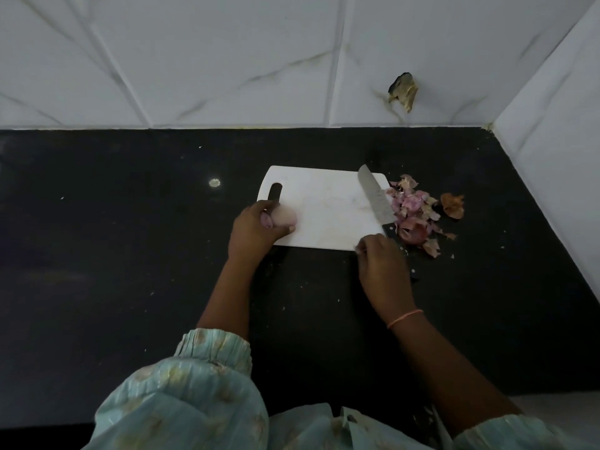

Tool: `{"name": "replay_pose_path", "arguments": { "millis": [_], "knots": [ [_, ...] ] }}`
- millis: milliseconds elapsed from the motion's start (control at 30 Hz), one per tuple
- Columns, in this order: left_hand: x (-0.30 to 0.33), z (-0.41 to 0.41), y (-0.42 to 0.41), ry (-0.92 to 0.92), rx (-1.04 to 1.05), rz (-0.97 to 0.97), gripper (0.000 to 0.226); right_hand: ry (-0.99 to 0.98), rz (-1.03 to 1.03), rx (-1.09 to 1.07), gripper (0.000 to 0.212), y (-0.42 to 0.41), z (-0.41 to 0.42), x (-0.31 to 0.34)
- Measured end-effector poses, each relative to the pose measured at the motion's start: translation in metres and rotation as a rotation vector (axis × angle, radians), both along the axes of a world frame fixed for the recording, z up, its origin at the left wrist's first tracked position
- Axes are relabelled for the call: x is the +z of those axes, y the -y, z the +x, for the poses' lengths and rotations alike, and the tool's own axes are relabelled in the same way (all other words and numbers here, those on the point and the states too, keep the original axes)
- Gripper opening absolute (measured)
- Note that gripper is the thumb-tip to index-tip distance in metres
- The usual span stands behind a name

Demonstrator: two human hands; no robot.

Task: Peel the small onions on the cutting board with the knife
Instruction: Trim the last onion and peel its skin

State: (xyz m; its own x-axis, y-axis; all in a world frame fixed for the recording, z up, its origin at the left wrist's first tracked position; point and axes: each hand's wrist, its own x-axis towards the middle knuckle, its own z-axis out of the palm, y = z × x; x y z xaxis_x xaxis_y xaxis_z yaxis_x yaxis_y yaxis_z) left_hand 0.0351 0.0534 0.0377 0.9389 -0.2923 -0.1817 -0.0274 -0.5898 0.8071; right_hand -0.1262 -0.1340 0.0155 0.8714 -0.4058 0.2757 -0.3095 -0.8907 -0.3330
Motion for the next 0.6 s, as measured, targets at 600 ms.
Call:
{"name": "replay_pose_path", "arguments": {
  "millis": [600],
  "knots": [
    [0.038,-0.002,0.023,-0.73,-0.095,-0.521,0.043,0.09,0.849,0.216,0.047,0.008,0.046,0.061]
  ]
}}
